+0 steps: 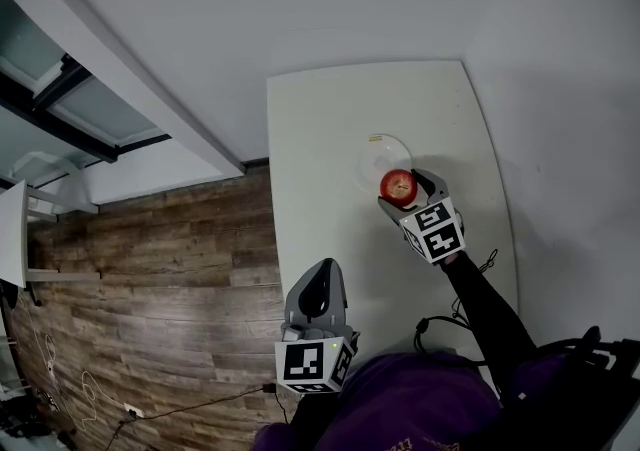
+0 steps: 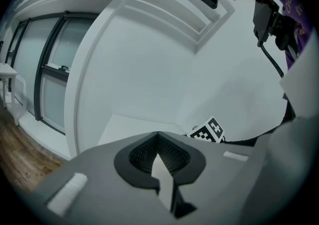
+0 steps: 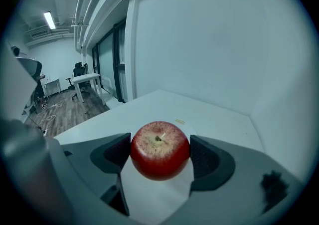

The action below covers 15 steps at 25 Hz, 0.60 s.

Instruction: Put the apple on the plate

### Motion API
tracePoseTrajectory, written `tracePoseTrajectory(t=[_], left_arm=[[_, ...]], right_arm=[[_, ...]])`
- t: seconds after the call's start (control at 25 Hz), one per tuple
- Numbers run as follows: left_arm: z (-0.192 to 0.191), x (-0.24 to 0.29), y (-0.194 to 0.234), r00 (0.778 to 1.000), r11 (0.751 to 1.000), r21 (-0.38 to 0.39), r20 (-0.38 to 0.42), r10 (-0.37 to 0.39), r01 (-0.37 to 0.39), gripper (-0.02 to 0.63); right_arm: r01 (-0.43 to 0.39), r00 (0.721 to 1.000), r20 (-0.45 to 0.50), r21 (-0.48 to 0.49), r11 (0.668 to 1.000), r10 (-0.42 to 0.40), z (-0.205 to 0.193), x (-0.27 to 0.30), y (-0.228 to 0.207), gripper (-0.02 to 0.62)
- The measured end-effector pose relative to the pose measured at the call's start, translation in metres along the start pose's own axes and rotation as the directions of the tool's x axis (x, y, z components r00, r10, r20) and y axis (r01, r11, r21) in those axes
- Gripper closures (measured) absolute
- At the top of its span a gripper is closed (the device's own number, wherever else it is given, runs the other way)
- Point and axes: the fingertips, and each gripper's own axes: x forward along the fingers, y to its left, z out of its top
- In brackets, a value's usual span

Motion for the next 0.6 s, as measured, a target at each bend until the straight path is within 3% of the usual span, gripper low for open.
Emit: tracePoseTrajectory(t=[0.6], left_arm=[[-0.008,0.007,0.006,0.999,1.0,0.009,-0.041,0.0,0.0,0.6]], right_arm=[[-0.011,1.0,0.009,0.01,1.0,0.01,0.009,0.029,-0.006,0.218]])
